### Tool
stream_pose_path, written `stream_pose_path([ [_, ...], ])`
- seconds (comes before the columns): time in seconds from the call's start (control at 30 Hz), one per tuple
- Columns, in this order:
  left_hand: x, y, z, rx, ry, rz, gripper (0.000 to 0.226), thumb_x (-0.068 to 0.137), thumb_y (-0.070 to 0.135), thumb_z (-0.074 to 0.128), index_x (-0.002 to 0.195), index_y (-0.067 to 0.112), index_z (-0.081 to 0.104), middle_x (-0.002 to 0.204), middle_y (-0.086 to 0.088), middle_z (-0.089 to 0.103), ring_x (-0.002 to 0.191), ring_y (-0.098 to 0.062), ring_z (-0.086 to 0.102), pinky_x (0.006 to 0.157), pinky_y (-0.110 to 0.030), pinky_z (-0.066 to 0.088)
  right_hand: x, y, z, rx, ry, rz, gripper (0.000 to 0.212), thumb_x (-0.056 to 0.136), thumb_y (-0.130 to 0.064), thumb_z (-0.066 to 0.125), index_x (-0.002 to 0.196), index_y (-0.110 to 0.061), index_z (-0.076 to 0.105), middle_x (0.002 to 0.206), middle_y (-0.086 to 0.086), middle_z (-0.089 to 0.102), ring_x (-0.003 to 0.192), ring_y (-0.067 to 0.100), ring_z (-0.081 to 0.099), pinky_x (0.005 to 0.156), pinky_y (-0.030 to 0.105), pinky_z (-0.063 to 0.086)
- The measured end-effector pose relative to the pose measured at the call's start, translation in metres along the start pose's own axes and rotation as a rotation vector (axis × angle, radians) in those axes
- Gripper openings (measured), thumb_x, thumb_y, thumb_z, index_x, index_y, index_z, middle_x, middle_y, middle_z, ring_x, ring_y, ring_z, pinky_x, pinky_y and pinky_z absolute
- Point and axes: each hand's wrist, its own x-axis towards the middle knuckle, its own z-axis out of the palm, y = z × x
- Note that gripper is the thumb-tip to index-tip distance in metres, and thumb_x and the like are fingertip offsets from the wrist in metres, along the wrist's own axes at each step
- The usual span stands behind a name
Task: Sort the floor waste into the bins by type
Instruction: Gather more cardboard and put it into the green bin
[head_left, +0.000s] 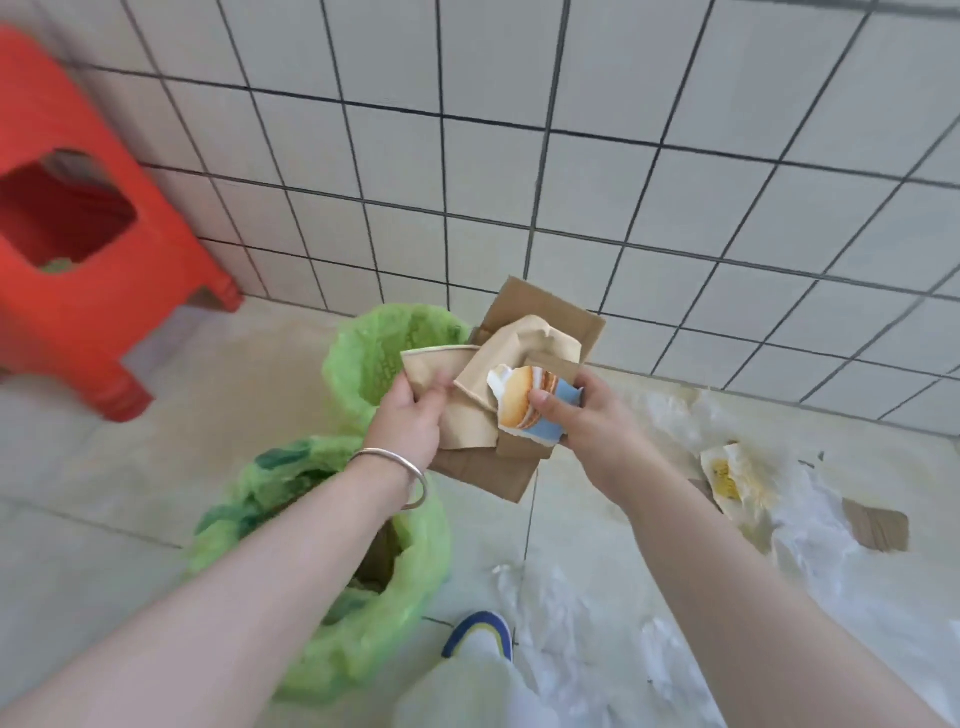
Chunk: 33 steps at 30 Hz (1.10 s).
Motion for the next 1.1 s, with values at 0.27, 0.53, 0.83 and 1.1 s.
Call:
stream_pose_path([
  [0.27,-0.041,-0.008,-0.141,-0.046,0.077,-0.084,0.013,0.096,0.026,0.048,0.108,0.025,0.055,0.108,-0.002,0.067,0.093,-0.018,0.063,0.087,-0.040,0.053,-0.041,-0.005,0.142,-0.196,-0.027,-0.094,0.031,0.088,-0.012,0.063,0.109,-0.018,0.041,0.088,-0.010,0.049,0.091,0.016,0.051,0.062,0.018,0.039],
  [0.53,-0.036,-0.073,-0.202,0.041,0.075,-0.165,0.065,0.076,-0.015,0.060,0.118,0.031,0.042,0.096,0.000,0.059,0.081,-0.012,0.060,0.067,-0.022,0.052,-0.025,0.063,0.189,-0.370,-0.141,0.021,0.067,0.078,-0.010,0.075,0.129,-0.035,0.040,0.113,-0.012,0.060,0.120,0.016,0.054,0.086,0.027,0.047],
  [0.83,-0.007,-0.128,-0.176,1.146,-0.127,-0.278,0.039,0.084,0.012,0.050,0.123,0.018,0.049,0.116,-0.010,0.064,0.107,-0.030,0.061,0.088,-0.034,0.050,-0.009,0.110,0.199,-1.074,-0.164,0.161,0.033,0.088,-0.010,0.051,0.120,-0.012,0.046,0.110,0.009,0.064,0.101,0.028,0.061,0.076,0.034,0.047],
  [1.1,0.034,-0.165,-0.159,1.270,-0.244,-0.618,0.039,0.096,0.012,0.029,0.133,0.009,0.041,0.138,-0.010,0.050,0.126,-0.027,0.051,0.101,-0.037,0.041,0.021,0.155,0.216,-1.371,-0.295,0.366,0.037,0.095,-0.018,0.050,0.128,-0.005,0.040,0.127,0.012,0.058,0.119,0.026,0.057,0.097,0.035,0.046],
])
